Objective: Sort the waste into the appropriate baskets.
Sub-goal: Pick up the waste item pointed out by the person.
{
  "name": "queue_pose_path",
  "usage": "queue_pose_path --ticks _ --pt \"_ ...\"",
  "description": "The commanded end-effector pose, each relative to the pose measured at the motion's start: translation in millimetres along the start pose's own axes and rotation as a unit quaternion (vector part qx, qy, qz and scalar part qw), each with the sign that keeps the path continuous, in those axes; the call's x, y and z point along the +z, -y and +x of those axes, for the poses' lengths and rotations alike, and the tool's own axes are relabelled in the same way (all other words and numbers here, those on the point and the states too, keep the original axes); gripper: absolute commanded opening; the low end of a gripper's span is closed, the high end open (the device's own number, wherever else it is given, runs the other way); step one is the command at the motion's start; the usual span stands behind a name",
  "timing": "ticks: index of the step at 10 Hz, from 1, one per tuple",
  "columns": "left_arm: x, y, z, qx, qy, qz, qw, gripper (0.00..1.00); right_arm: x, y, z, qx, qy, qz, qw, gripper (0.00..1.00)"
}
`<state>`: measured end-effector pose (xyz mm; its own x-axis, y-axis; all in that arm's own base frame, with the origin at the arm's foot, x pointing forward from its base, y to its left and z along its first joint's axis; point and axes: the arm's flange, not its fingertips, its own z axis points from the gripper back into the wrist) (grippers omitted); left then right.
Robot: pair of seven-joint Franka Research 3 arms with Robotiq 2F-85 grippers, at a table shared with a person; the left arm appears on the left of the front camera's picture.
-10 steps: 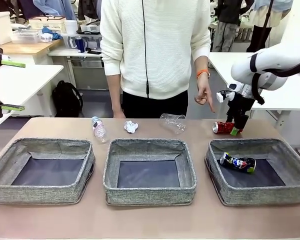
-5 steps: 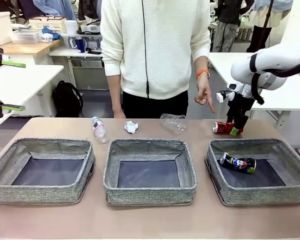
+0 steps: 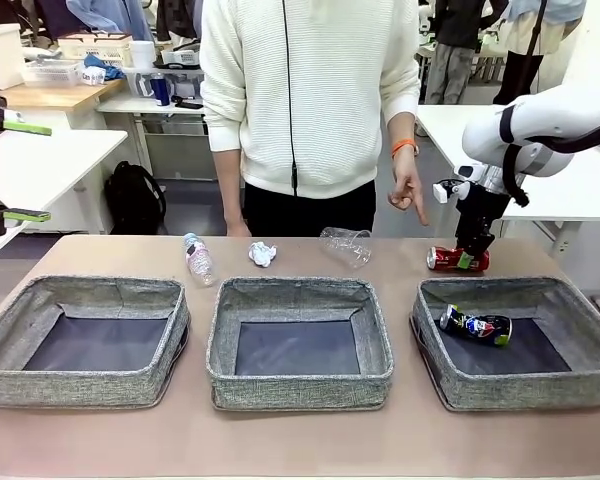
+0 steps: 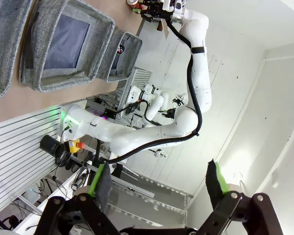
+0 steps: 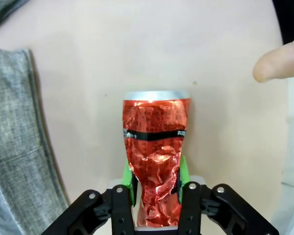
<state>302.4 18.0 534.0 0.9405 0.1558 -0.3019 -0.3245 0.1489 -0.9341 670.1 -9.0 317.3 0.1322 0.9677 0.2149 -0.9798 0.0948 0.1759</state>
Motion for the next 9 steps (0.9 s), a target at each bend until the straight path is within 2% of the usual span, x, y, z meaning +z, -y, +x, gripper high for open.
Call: queue_pose_path --ticks 1,7,8,9 --pt "3.5 0.2 -1.5 -0.008 -0.005 0.002 1.0 1.0 -2.1 3.6 0.7 -0.009 -0.013 0.008 1.0 0.0" --pt "3.5 0.2 -1.5 -0.008 -0.005 0.002 1.0 1.0 13.7 -1.4 -1.5 -0.02 -0.022 0.001 1.0 0.0" --pt "3.5 0.2 -1.5 -0.008 -0.005 0.002 1.0 1.0 31.5 -8.3 0.0 -0.047 0.002 0.007 0.999 0.0" --pt "3.5 0.2 -1.5 -0.008 -0.005 0.002 1.0 1.0 57.8 -19.5 3.1 -0.114 0.007 0.0 0.993 0.0"
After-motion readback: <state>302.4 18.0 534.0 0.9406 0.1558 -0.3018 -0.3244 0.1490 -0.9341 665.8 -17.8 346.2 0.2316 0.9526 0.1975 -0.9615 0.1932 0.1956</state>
